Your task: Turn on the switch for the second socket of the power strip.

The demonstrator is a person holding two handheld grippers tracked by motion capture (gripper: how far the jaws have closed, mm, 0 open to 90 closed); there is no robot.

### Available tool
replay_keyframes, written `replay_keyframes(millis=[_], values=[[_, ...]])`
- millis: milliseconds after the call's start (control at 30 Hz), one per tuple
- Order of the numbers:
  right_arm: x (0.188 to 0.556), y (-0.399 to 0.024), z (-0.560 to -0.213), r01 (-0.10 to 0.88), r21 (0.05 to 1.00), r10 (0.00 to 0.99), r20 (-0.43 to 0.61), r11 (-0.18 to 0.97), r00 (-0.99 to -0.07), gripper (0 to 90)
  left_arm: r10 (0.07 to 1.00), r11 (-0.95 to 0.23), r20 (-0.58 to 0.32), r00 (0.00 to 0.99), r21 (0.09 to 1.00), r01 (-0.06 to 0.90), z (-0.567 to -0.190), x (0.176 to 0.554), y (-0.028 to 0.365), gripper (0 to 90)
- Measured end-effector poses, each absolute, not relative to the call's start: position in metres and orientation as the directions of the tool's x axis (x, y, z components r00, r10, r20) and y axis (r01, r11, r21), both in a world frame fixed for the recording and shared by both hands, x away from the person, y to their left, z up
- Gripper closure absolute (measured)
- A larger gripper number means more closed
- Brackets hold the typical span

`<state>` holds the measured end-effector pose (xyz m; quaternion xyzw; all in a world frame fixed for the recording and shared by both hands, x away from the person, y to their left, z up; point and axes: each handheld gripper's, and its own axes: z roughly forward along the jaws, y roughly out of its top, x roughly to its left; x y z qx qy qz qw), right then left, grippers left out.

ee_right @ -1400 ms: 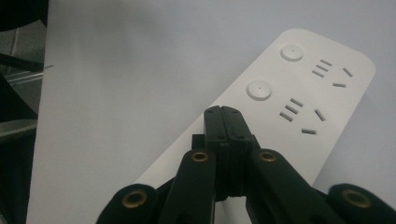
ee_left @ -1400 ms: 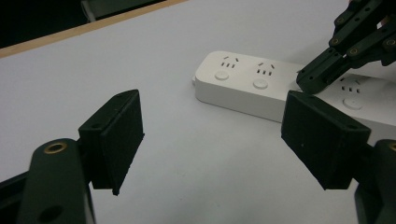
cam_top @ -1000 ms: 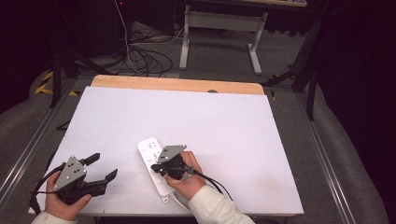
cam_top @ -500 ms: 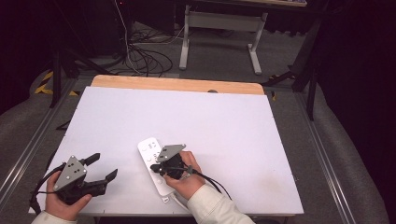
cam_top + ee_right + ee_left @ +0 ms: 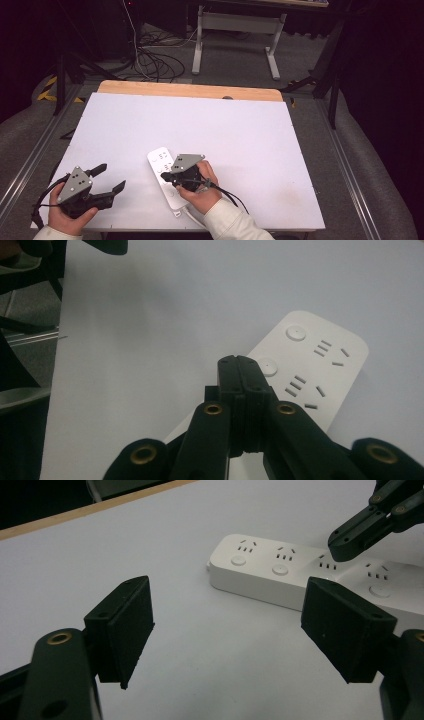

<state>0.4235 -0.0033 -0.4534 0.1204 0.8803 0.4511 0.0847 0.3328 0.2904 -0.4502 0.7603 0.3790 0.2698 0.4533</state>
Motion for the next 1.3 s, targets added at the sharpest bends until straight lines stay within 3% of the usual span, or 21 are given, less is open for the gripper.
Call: replay_keyframes(millis=[667, 1133, 1300], values=[[0.418, -0.017, -0.431, 0.092, 0.845, 0.284, -0.073, 0.527, -0.956, 87.9, 0.819, -0.304, 0.067, 0.569, 0.893, 0.332, -0.450, 0.333, 0.290, 21.9], [0.415, -0.044, -0.408, 0.110, 0.868, 0.336, -0.068, 0.484, -0.939, 47.9, 0.817, -0.306, 0.069, 0.572, 0.893, 0.330, -0.450, 0.334, 0.289, 21.8], [0.414, -0.062, -0.400, 0.122, 0.882, 0.374, -0.066, 0.455, -0.925, 38.0, 0.817, -0.306, 0.069, 0.573, 0.893, 0.329, -0.450, 0.334, 0.289, 21.8]])
